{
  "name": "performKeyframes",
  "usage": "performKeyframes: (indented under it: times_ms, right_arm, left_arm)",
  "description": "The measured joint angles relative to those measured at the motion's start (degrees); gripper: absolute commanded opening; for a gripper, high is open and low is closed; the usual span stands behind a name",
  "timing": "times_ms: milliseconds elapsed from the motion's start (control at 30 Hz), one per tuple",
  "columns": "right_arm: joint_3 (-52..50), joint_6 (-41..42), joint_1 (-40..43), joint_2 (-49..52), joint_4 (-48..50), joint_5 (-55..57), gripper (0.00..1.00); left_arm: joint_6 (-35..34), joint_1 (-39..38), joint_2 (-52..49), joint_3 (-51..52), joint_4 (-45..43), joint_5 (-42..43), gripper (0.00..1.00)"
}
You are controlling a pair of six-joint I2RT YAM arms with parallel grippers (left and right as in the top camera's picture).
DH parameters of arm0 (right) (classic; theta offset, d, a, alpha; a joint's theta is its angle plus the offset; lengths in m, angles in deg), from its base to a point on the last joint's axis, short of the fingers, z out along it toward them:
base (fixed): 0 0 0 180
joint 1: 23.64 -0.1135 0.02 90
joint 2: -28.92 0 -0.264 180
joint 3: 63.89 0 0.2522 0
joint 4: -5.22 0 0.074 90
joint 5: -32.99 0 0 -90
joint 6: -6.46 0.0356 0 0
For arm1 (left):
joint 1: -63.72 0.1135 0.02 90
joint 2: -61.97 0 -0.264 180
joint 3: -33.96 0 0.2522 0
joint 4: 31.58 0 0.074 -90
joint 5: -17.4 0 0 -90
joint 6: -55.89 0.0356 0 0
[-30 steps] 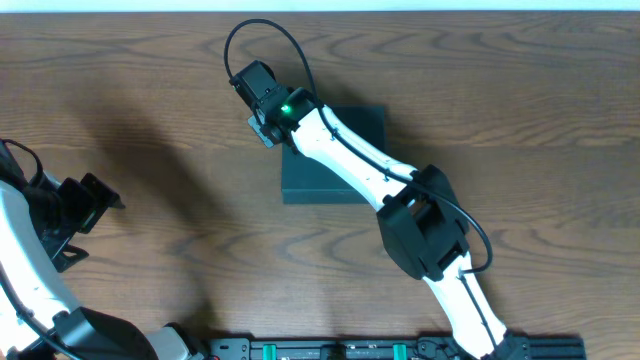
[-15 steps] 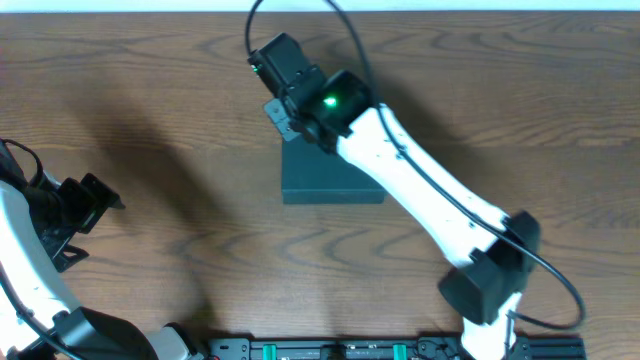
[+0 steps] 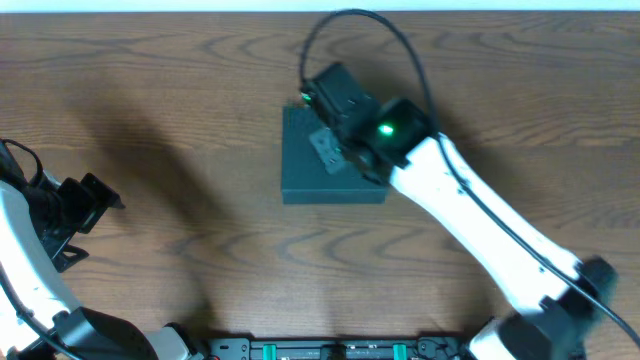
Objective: Pack container
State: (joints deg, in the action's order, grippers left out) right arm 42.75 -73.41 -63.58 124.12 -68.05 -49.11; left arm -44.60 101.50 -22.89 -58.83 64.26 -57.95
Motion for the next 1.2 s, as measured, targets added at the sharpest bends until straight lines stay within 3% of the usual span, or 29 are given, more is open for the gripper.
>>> performKeyframes:
  times_ms: [200, 333, 500, 933, 1200]
  right_arm:
    - [-17.92, 10.8, 0.0, -11.3, 2.54, -4.07, 0.02]
    - [-29.97, 21.29, -3.04, -13.53, 10.88, -4.96, 0.02]
    - [-37.64, 27.43, -6.08, -13.33, 19.8, -5.73, 0.02]
    - [-38.66, 30.84, -5.22, -2.93, 33.55, -4.04, 0.02]
    - [-38.66, 30.91, -5.09, -2.36, 36.15, -0.11, 0.01]
  left_arm:
    - [0.0, 0.0, 0.0, 0.0, 0.02, -0.02, 0.95]
    - [0.0, 0.0, 0.0, 0.0, 0.0, 0.0, 0.95]
    - [0.0, 0.0, 0.0, 0.0, 0.0, -0.02, 0.95]
    - [0.0, 0.0, 0.0, 0.0, -0.02, -0.02, 0.95]
    - [0.0, 0.0, 0.0, 0.0, 0.0, 0.0, 0.95]
